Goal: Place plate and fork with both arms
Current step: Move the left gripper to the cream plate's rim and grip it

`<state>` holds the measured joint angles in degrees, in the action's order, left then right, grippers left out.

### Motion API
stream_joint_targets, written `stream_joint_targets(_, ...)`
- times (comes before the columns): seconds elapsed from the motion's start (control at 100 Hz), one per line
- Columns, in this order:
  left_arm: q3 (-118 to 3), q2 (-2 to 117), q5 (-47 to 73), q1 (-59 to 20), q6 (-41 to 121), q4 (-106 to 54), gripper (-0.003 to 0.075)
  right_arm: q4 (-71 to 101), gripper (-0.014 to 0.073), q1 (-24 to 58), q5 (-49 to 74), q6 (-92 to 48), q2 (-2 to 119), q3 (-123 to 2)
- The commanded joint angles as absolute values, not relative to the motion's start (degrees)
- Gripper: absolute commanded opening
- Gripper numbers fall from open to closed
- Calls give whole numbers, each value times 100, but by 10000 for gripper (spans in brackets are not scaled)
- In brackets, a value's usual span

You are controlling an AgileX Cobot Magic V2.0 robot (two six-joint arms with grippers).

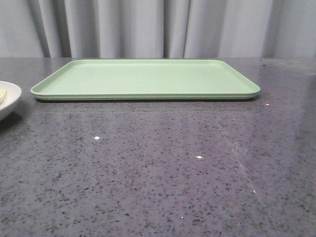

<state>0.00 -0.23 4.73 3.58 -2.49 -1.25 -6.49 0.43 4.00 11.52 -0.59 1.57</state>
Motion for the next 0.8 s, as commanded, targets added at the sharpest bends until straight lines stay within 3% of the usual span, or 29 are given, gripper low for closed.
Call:
stream_joint_targets(0.0, 79, -212, 0, 358, -276, -120, -20, -682, -55, 52, 0, 1133, -195, 124)
stream_joint_targets(0.79, -17, -202, 0, 358, -276, -192, -20, -707, -55, 44, -234, 1133, -195, 109)
